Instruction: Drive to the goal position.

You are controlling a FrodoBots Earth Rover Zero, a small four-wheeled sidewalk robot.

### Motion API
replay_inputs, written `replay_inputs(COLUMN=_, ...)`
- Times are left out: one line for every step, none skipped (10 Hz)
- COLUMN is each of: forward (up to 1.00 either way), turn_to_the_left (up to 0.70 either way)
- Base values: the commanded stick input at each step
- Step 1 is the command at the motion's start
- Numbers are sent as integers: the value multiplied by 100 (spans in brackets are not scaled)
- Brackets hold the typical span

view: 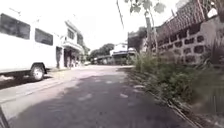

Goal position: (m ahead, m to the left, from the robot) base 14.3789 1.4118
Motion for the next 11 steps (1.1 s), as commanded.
replay_inputs(forward=70, turn_to_the_left=0)
replay_inputs(forward=70, turn_to_the_left=0)
replay_inputs(forward=70, turn_to_the_left=0)
replay_inputs(forward=70, turn_to_the_left=0)
replay_inputs(forward=70, turn_to_the_left=0)
replay_inputs(forward=70, turn_to_the_left=0)
replay_inputs(forward=70, turn_to_the_left=0)
replay_inputs(forward=70, turn_to_the_left=0)
replay_inputs(forward=70, turn_to_the_left=0)
replay_inputs(forward=70, turn_to_the_left=0)
replay_inputs(forward=70, turn_to_the_left=0)
